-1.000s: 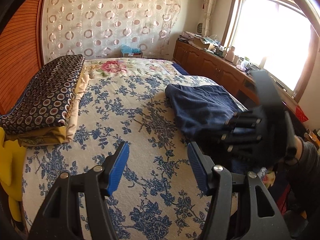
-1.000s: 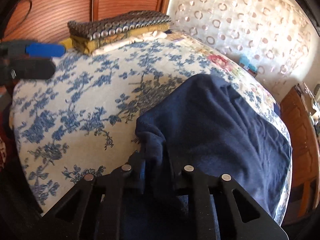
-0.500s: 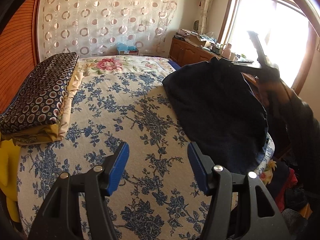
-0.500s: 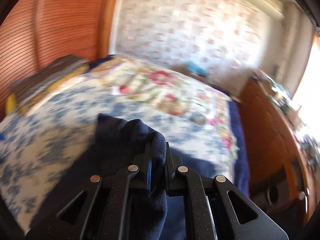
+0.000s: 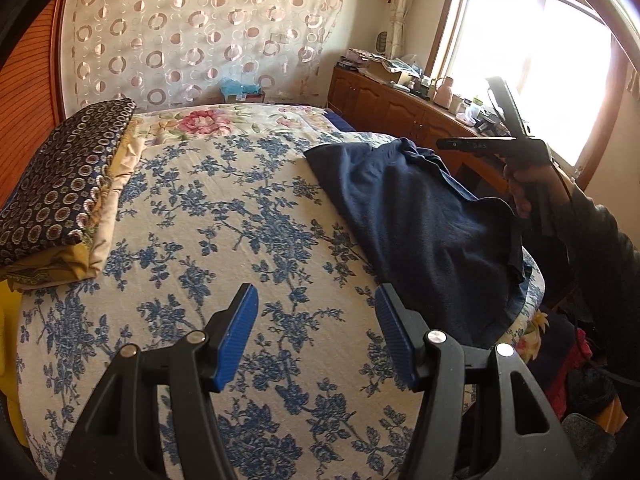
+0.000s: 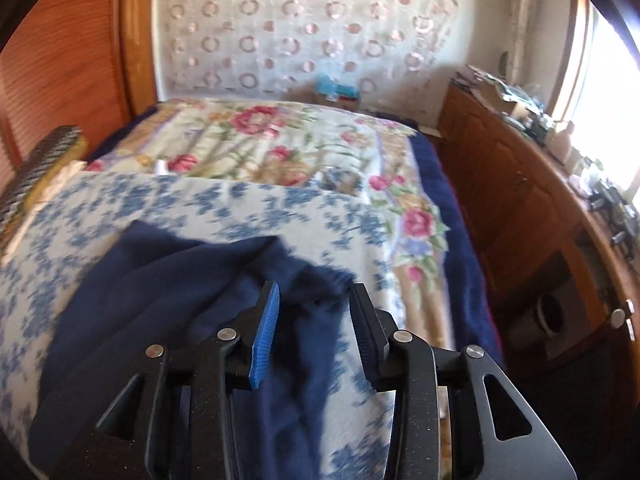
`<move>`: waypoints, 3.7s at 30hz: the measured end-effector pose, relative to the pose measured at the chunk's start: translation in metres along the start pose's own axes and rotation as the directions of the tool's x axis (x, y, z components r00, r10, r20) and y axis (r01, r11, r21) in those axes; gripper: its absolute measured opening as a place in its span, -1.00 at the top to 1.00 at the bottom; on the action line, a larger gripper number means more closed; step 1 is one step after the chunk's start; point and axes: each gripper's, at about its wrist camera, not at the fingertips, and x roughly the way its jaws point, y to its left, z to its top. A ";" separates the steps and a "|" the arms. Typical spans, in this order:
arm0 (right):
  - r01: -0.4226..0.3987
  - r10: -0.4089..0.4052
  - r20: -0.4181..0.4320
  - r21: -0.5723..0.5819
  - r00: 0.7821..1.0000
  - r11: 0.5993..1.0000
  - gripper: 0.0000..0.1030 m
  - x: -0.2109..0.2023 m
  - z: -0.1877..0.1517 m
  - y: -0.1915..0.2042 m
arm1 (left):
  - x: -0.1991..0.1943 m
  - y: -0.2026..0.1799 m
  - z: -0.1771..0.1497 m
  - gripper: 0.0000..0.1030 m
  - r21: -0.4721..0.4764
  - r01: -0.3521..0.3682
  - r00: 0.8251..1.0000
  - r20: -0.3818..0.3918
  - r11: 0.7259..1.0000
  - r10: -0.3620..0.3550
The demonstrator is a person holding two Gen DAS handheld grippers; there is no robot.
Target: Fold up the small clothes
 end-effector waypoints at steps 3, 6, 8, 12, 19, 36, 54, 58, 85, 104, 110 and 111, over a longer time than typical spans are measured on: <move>-0.056 0.055 -0.022 -0.017 0.998 0.998 0.30 0.003 -0.006 0.014 | 0.004 -0.006 0.000 -0.16 0.007 0.008 1.000 -0.007 1.000 -0.008; -0.087 0.085 -0.058 -0.024 0.995 0.996 0.30 0.019 -0.006 0.026 | 0.009 -0.014 0.000 -0.16 0.018 0.017 1.000 -0.014 1.000 -0.017; -0.112 0.114 -0.113 0.030 0.987 0.993 0.30 0.037 -0.004 0.023 | 0.012 -0.018 -0.001 -0.16 0.027 0.022 1.000 -0.022 0.999 -0.022; -0.129 0.142 -0.140 0.098 0.980 0.987 0.30 0.054 -0.003 0.016 | 0.020 -0.027 -0.005 -0.16 0.047 0.038 0.998 -0.046 0.998 -0.036; -0.092 0.093 -0.021 0.074 0.995 0.993 0.92 0.023 0.001 0.008 | 0.025 -0.034 -0.009 -0.16 0.053 0.052 0.997 -0.062 0.997 -0.049; 0.071 -0.077 0.041 0.124 0.996 0.990 0.46 -0.024 -0.020 -0.026 | 0.028 -0.040 -0.010 -0.16 0.067 0.065 0.996 -0.065 0.996 -0.060; -0.053 0.051 0.028 0.079 0.998 0.995 0.15 -0.087 -0.147 0.054 | 0.044 -0.062 -0.014 -0.16 0.104 0.095 0.991 -0.105 0.990 -0.084; 0.011 -0.010 -0.001 0.031 1.000 0.999 0.17 -0.077 -0.157 0.060 | 0.048 -0.064 -0.016 -0.16 0.107 0.099 0.990 -0.115 0.989 -0.086; 0.053 -0.057 0.032 0.130 0.998 0.990 0.93 -0.112 -0.191 0.000 | 0.060 -0.084 -0.022 -0.16 0.127 0.123 0.982 -0.156 0.984 -0.103; 0.005 -0.002 -0.014 0.165 1.000 0.986 -0.05 -0.089 -0.195 -0.001 | 0.058 -0.082 -0.026 0.32 0.095 0.204 0.970 -0.158 0.974 -0.187; -0.081 0.086 -0.037 0.115 0.996 0.990 0.56 -0.092 -0.195 0.007 | 0.061 -0.086 -0.028 0.67 0.108 0.226 0.964 -0.171 0.968 -0.206; -0.094 0.099 -0.039 0.113 0.994 0.989 0.64 -0.093 -0.195 0.007 | 0.061 -0.086 -0.027 0.67 0.109 0.227 0.963 -0.172 0.968 -0.207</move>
